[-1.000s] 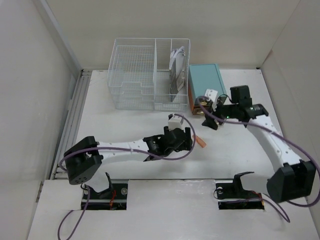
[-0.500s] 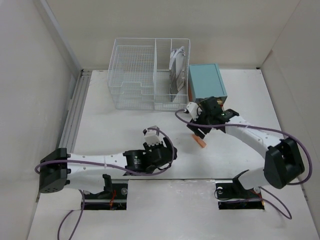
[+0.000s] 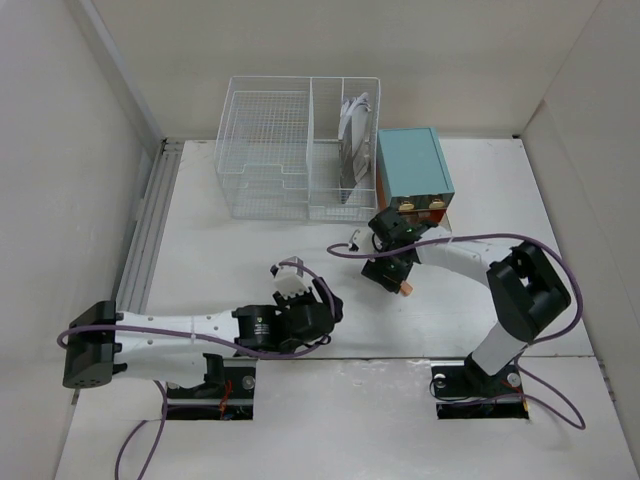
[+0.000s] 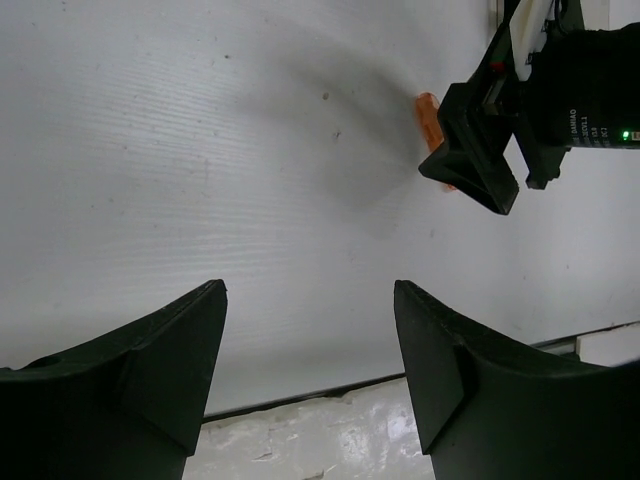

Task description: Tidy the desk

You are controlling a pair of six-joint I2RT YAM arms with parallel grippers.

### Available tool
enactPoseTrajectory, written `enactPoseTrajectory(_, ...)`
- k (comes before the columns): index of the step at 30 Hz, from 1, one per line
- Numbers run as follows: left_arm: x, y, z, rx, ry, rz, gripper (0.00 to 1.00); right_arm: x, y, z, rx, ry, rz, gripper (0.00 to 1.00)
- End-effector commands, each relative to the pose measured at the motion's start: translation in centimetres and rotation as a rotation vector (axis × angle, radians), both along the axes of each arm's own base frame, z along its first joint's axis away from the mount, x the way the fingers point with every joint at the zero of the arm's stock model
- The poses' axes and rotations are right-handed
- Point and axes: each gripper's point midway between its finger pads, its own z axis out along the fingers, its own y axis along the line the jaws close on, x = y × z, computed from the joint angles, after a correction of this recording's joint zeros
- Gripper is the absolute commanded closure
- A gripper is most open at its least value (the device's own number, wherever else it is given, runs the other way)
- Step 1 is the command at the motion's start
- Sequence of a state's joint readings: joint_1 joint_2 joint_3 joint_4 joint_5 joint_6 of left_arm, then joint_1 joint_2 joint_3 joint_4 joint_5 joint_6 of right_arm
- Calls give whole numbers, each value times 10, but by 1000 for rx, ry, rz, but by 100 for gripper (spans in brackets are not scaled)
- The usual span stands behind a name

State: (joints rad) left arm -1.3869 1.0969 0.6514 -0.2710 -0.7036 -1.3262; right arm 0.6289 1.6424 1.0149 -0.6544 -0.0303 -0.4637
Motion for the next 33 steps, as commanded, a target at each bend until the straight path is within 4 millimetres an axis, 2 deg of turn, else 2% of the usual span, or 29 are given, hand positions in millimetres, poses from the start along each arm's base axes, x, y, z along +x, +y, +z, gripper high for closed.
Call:
enactPoseTrajectory(1,-1,13,0,-1,-17,27,36,14,-1,10,-19,-42,-8,33)
enactPoseTrajectory(5,-1,15,-3,8,-16,27,36,17,-12,-3,-40,-2,-23,33)
enactPoseTrajectory(9,-1,15,-3,8,-16,27,36,5,-20,-21,-44,104,-18,44)
enactPoseTrajectory(11,-1,13,-2,8,-16,27,36,4,-24,-22,-30,139,-26,48)
enactPoseTrajectory(12,-1,14,-2,15,-19,22,36,3,-25,-25,-38,147,-13,53)
enactPoseTrajectory(13,-1,14,-2,15,-19,22,36,2,-27,-25,-33,159,-9,70)
enactPoseTrajectory(16,0,12,-1,22,-22,17,36,-1,-26,-23,-23,160,-7,94)
enactPoseTrajectory(17,0,10,0,10,-24,17,36,9,-26,-20,-11,118,-17,98)
enactPoseTrajectory(19,0,8,-4,29,-26,11,36,16,-27,-10,-7,63,-22,98)
enactPoseTrajectory(20,1,6,0,20,-27,12,36,24,-28,3,-1,5,-28,98)
enactPoseTrajectory(22,1,6,-7,52,-26,6,36,35,-28,21,10,-70,-47,99)
enactPoseTrajectory(23,1,6,-7,52,-26,6,36,46,-29,40,30,-137,-63,99)
enactPoseTrajectory(26,2,1,-8,58,-30,0,36,68,-38,73,45,-243,-103,99)
enactPoseTrajectory(27,0,-1,-11,58,-22,-7,36,73,-43,86,46,-283,-123,99)
enactPoseTrajectory(31,0,-9,-12,49,-24,-24,36,96,-71,114,26,-382,-192,100)
enactPoseTrajectory(33,0,-13,-17,58,-20,-35,36,105,-81,120,11,-413,-206,100)
